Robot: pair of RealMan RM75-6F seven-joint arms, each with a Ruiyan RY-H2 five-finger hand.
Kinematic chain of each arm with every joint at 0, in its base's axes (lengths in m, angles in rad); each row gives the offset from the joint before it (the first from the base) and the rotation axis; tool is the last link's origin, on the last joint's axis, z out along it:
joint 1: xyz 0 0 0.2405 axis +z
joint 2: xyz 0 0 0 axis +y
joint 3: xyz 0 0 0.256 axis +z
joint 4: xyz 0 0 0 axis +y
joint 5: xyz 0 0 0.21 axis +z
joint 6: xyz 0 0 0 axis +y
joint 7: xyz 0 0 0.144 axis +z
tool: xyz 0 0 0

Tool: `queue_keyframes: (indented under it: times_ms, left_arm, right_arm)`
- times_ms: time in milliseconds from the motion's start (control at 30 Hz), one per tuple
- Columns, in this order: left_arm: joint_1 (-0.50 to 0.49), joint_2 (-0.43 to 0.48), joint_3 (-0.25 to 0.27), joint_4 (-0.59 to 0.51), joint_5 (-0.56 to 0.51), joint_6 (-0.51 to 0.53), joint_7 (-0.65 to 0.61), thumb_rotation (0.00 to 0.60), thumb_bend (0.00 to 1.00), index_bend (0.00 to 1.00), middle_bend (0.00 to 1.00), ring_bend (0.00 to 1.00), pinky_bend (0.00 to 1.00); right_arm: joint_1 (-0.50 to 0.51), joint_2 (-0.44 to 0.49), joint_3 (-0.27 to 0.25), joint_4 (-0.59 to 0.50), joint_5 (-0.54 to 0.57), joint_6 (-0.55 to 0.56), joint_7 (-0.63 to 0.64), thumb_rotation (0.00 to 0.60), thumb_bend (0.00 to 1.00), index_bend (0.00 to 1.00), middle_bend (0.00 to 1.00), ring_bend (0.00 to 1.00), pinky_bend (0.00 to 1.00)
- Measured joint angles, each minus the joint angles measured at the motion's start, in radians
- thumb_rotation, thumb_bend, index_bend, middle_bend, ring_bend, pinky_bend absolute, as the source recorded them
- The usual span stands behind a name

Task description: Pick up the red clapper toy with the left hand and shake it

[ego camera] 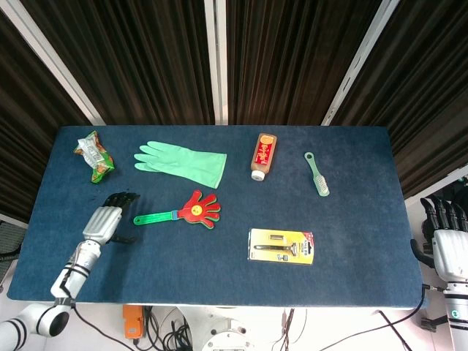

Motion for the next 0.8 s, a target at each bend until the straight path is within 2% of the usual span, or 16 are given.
queue_keyframes:
  times_ms: [333,600,800]
  left_arm:
    - [-0.091,-0.115,-0.026,0.112,-0.049,-0.091,-0.034,0.600,0.09,0.15,0.08,0.00,0.00]
    - [-0.116,-0.162,-0.055,0.130,-0.116,-0.106,-0.005,0.600,0.09,0.25,0.12,0.00,0.00]
    - [-0.131,-0.191,-0.067,0.138,-0.170,-0.115,0.056,0.600,0.09,0.27,0.13,0.00,0.00]
  right_arm:
    - [0.001,0.003,0.000,0.004,0.002,-0.002,0.004,0.600,0.27,0.00,0.00,0.00,0.00]
    - [0.003,0.003,0.002,0.014,0.011,-0.012,0.013,0.600,0.27,0.00,0.00,0.00,0.00]
    - [0.003,0.005,0.002,0.016,0.014,-0.014,0.020,0.600,0.27,0.00,0.00,0.00,0.00]
